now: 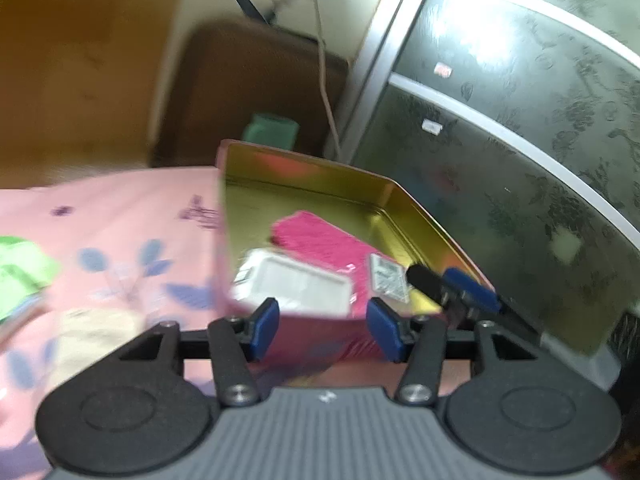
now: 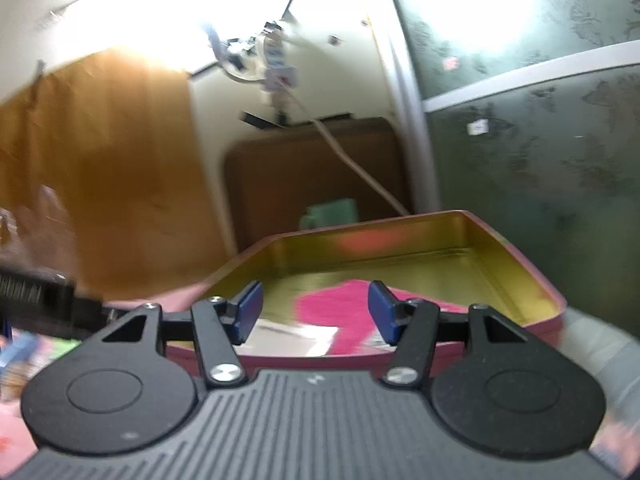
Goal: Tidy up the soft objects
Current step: 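Place the white packaged item into the pink tin and release, then grasp the bag of cotton swabs with the right gripper and lift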
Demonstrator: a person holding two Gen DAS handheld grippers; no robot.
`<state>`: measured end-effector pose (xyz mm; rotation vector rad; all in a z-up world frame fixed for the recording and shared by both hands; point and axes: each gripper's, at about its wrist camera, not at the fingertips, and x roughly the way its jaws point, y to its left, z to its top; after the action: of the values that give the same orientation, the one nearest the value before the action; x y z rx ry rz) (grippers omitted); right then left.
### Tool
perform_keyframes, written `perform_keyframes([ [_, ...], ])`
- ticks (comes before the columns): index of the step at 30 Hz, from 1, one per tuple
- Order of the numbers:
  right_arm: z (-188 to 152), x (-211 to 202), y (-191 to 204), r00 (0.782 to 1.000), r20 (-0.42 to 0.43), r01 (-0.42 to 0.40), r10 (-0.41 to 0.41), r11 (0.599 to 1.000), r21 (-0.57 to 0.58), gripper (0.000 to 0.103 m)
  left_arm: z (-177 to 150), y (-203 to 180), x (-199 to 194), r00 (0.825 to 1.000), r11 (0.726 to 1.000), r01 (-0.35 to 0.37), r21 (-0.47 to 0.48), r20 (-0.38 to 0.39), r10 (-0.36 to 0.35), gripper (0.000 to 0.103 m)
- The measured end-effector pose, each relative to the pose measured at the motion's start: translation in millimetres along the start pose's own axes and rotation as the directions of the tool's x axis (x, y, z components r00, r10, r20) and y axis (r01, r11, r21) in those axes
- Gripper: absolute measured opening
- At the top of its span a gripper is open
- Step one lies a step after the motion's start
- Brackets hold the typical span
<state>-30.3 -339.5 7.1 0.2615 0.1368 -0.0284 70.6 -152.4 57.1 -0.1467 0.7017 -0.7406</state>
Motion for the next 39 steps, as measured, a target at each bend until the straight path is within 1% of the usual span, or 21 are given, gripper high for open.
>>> perform_keyframes([
  [2,-1,0,16,0.998,-0.015,-0.065,0.065,0.998,0.019,0.061,-17,15,-28,0.999,1.0,-0.021,0.016,0.043,0.02,0.056],
  [5,-11,-1,48,0.985,-0.07,-0.159,0.159,0.987,0.006,0.061,-45,32,-72,0.993,0.998,-0.069,0.007,0.091,0.068,0.058],
  [7,-20,1,71,0.97,-0.118,-0.217,0.213,0.976,-0.021,0.061,-63,50,-97,0.988,0.993,-0.115,-0.027,0.101,0.117,0.058],
  [9,-30,7,96,0.942,-0.19,-0.287,0.276,0.958,-0.032,0.061,-83,76,-125,0.975,0.979,-0.188,-0.076,0.105,0.195,0.059],
  [10,-34,11,105,0.926,-0.223,-0.318,0.306,0.948,-0.022,0.061,-91,88,-138,0.964,0.967,-0.232,-0.102,0.108,0.242,0.06],
  [12,-41,21,127,0.877,-0.295,-0.39,0.379,0.921,0.023,0.061,-104,111,-161,0.933,0.934,-0.324,-0.149,0.115,0.342,0.06],
  [14,-43,31,149,0.833,-0.338,-0.445,0.437,0.893,0.057,0.06,-113,133,-182,0.883,0.885,-0.425,-0.188,0.13,0.452,0.06],
  [15,-44,36,162,0.816,-0.353,-0.468,0.458,0.882,0.061,0.059,-116,142,-190,0.859,0.862,-0.463,-0.207,0.135,0.494,0.06],
  [16,-44,41,170,0.805,-0.365,-0.481,0.469,0.874,0.061,0.058,-119,150,-197,0.843,0.846,-0.483,-0.225,0.143,0.519,0.061],
  [17,-44,50,181,0.791,-0.38,-0.494,0.479,0.867,0.065,0.058,-121,157,-202,0.834,0.838,-0.488,-0.246,0.152,0.53,0.063],
  [19,-45,60,194,0.767,-0.406,-0.508,0.497,0.857,0.088,0.058,-125,165,-206,0.833,0.837,-0.469,-0.282,0.174,0.525,0.064],
  [21,-47,76,206,0.737,-0.439,-0.515,0.515,0.847,0.13,0.058,-126,167,-205,0.841,0.846,-0.442,-0.299,0.188,0.507,0.07],
  [23,-51,86,211,0.717,-0.464,-0.504,0.519,0.847,0.168,0.059,-126,165,-208,0.838,0.854,-0.433,-0.288,0.222,0.499,0.07],
  [26,-56,104,218,0.691,-0.498,-0.489,0.524,0.846,0.212,0.059,-127,162,-211,0.845,0.87,-0.416,-0.265,0.241,0.478,0.071],
  [29,-64,113,223,0.665,-0.533,-0.473,0.523,0.847,0.242,0.059,-133,159,-212,0.845,0.875,-0.408,-0.26,0.253,0.47,0.071],
  [30,-67,114,224,0.652,-0.544,-0.474,0.529,0.843,0.253,0.057,-133,159,-212,0.848,0.877,-0.402,-0.263,0.255,0.465,0.071],
  [31,-68,112,224,0.64,-0.55,-0.48,0.536,0.838,0.258,0.045,-134,160,-212,0.85,0.879,-0.395,-0.268,0.257,0.46,0.072],
  [32,-70,110,225,0.633,-0.554,-0.49,0.541,0.834,0.255,0.042,-134,162,-213,0.851,0.879,-0.388,-0.276,0.258,0.457,0.072],
  [34,-70,101,224,0.635,-0.544,-0.508,0.548,0.827,0.24,0.037,-134,165,-214,0.855,0.88,-0.374,-0.293,0.26,0.449,0.073],
  [37,-68,86,223,0.646,-0.536,-0.528,0.543,0.825,0.201,0.036,-135,169,-215,0.859,0.879,-0.359,-0.313,0.257,0.442,0.073],
  [39,-69,72,219,0.64,-0.537,-0.544,0.549,0.818,0.189,0.036,-135,171,-215,0.862,0.878,-0.353,-0.322,0.253,0.439,0.074],
])
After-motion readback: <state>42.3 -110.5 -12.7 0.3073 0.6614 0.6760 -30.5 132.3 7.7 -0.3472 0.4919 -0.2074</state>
